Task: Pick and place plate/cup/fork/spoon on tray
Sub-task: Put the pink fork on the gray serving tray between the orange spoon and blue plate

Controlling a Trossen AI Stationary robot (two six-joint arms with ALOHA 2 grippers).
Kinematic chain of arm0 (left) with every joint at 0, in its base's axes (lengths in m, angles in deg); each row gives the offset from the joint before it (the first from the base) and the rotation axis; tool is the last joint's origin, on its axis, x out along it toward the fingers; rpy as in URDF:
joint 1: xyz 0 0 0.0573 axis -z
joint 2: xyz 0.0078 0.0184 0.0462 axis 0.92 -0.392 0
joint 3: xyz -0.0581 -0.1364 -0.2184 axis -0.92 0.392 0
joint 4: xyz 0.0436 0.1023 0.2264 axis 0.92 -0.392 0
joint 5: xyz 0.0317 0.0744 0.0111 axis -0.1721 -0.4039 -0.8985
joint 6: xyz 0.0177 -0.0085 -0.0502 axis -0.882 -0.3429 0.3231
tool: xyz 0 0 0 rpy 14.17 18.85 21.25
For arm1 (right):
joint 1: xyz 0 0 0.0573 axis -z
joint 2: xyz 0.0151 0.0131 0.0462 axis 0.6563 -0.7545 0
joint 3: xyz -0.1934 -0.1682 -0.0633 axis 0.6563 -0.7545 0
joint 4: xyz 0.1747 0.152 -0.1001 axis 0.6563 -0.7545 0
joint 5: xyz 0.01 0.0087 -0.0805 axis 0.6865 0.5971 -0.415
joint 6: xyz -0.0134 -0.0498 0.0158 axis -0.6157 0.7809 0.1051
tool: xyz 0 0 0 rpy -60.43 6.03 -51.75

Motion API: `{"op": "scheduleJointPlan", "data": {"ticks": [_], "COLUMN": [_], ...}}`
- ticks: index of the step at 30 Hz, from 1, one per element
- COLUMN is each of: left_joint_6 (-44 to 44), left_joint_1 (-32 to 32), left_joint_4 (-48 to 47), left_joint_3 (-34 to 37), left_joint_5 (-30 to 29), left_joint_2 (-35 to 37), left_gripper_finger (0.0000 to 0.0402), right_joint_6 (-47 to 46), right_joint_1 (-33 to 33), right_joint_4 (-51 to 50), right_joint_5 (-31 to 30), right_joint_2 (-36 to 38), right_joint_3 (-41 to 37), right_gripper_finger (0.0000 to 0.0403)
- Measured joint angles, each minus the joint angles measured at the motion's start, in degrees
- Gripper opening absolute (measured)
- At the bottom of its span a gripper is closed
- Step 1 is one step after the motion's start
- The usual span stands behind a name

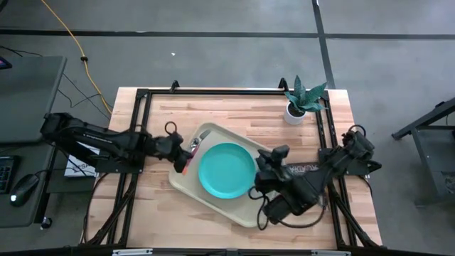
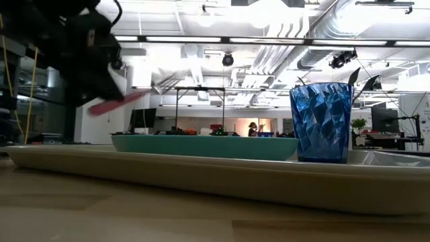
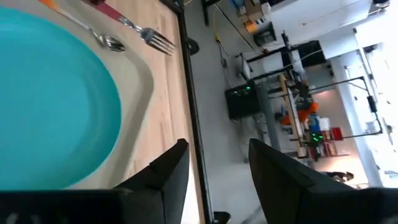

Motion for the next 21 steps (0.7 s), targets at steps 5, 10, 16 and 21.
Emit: {"op": "scheduleJointPlan", "data": {"ticks": [5, 10, 16, 21], "left_joint_6": [7.73, 18.53, 24.67, 25.87], "left_joint_1": [4.06, 9.94, 13.23, 13.09], "left_joint_4": [-0.2, -0.87, -0.27, 4.28], "left_joint_3": [0.0, -0.04, 0.0, 0.0], "left_joint_5": [-4.51, -9.83, -12.46, -11.31], "left_joint_2": [-2.39, -7.2, -15.25, -20.61], "left_gripper_finger": [0.0, 0.0, 0.0, 0.0], "right_joint_6": [-3.03, -4.0, -4.17, -4.11], "right_joint_1": [-2.42, -3.31, -3.42, -3.2], "right_joint_4": [-0.31, -0.26, -0.27, -0.25], "right_joint_5": [-0.1, -0.14, -0.18, -0.18], "right_joint_2": [1.67, 1.78, 1.78, 1.78], "right_joint_3": [-2.52, -4.01, -4.1, -4.11], "right_gripper_finger": [0.0147, 0.0145, 0.0144, 0.0144]}}
